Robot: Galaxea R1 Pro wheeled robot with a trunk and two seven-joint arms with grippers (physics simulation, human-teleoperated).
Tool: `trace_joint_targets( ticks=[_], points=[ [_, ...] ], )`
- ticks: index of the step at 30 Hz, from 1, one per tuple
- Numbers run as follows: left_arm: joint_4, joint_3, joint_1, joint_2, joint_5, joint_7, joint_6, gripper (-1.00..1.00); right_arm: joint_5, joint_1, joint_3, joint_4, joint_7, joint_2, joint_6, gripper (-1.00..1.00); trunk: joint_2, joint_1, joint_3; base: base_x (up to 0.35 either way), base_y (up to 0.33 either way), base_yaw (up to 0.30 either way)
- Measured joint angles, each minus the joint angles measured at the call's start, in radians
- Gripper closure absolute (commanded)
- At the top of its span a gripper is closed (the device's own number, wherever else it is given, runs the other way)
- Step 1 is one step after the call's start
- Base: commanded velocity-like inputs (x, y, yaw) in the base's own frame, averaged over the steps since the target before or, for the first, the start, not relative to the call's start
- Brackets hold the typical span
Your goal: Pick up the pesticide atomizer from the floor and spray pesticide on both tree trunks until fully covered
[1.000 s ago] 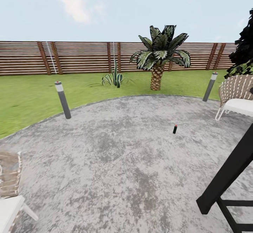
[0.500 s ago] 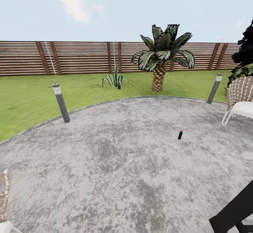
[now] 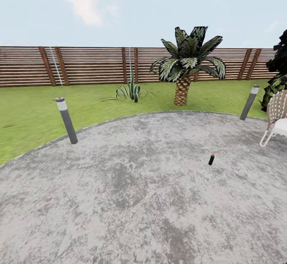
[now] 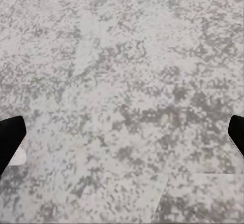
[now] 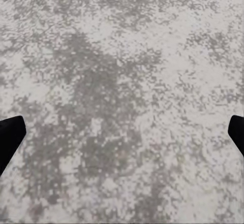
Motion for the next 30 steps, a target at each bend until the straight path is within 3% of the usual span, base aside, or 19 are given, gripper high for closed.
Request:
trace_joint_targets(
  ticks=[30],
  points=[
    [0.0, -0.002, 0.0, -0.002, 0.0, 0.0, 0.0, -1.0, 0.001, 0.0, 0.0, 0.0, 0.0, 0.0, 0.0, -1.0, 0.0, 0.0, 0.0, 0.336, 0.022, 0.0]
  ],
)
